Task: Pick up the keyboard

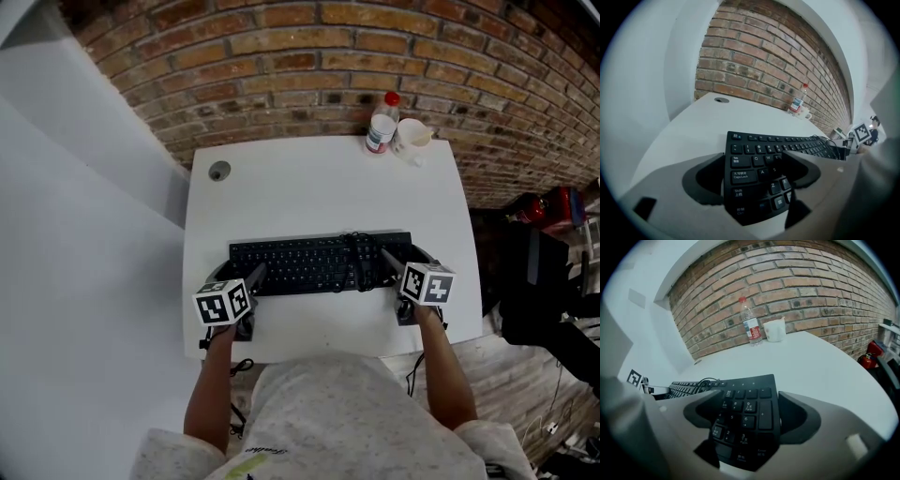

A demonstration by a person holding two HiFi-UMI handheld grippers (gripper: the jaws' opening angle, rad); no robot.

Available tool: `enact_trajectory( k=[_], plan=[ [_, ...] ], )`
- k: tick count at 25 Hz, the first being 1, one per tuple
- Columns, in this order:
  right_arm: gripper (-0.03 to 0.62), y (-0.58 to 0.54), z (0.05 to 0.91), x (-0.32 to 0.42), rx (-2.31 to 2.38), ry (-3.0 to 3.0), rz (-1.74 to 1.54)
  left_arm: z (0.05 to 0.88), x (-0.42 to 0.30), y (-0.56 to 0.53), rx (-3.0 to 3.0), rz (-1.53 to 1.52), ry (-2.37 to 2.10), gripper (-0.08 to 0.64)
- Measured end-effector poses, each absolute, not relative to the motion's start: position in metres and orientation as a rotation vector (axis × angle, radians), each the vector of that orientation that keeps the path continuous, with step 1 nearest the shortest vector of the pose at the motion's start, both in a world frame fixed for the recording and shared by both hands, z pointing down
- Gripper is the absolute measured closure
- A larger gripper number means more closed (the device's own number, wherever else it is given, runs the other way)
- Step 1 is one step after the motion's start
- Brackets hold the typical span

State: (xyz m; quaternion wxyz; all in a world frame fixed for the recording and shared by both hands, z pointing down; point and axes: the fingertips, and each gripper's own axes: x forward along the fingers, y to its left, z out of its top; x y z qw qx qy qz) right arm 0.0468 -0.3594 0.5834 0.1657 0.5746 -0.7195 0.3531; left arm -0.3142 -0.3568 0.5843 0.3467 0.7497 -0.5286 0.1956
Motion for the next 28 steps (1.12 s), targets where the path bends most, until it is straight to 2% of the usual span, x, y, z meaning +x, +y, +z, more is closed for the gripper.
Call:
enact_trajectory(
  k=[17,28],
  plan=[
    [0.213,-0.353,0.572,0.051,1.663,-2.077,1.000,0.564,-0.313,-0.355,1.974,0.463,-1.455,0.190],
    [0.215,-0.372,0.468,0.050,1.758,-2.276,0.766,0.463,-0.312,-0.373,2.134,0.256,-1.583,0.190]
  ],
)
